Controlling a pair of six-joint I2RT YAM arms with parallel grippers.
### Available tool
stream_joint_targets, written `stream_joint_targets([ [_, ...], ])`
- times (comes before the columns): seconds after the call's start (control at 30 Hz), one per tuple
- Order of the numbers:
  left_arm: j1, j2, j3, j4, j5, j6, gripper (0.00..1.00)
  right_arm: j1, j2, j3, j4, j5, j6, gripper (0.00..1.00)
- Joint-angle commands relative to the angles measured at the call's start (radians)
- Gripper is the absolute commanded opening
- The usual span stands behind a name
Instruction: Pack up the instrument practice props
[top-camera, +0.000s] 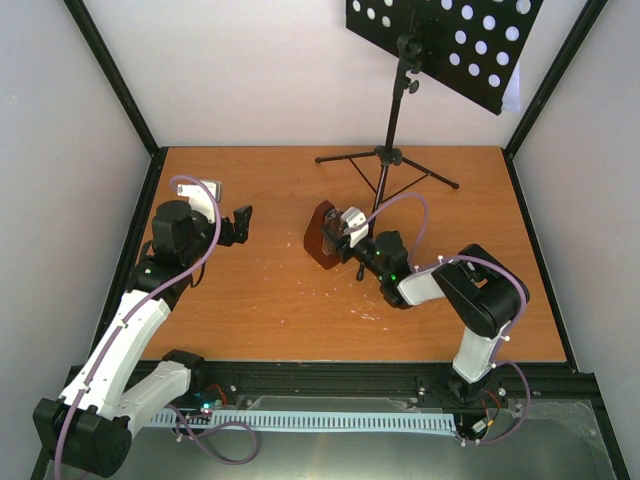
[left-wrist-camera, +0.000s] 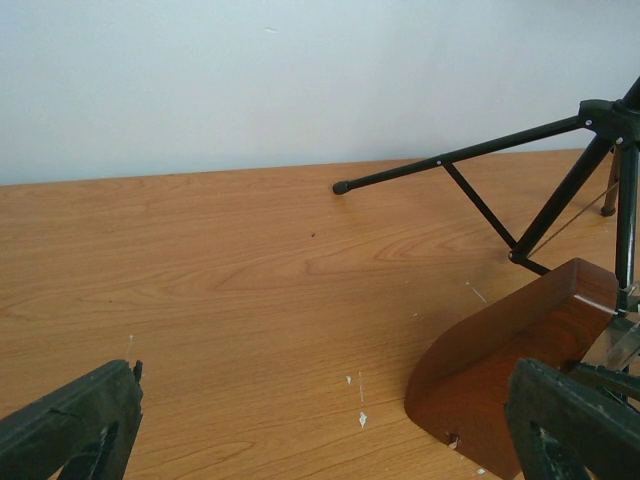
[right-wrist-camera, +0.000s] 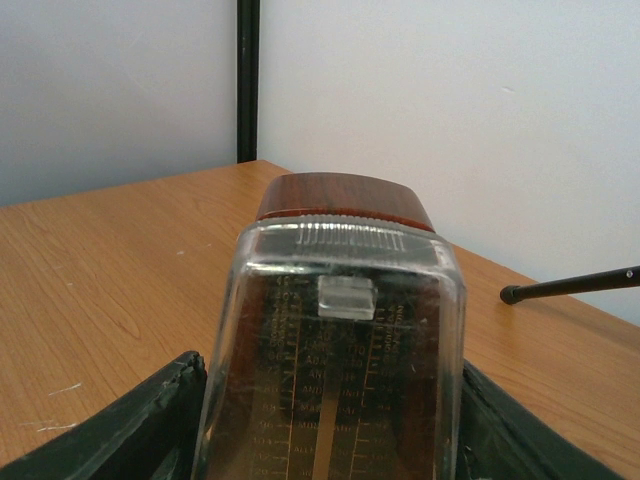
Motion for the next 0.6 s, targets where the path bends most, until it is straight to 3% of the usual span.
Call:
stream_joint_targets([
  [0.0, 0.003, -0.002, 0.005, -0.01, -0.005, 0.025, 1.0, -0.006, 0.031, 0.01, -0.117, -0.001, -0.026, 0.59],
  [0.57, 0.004, -0.002, 0.005, -0.012, -0.005, 0.025, 0.99, -0.009, -0.008, 0.084, -0.265, -0.013, -0.033, 0.65],
])
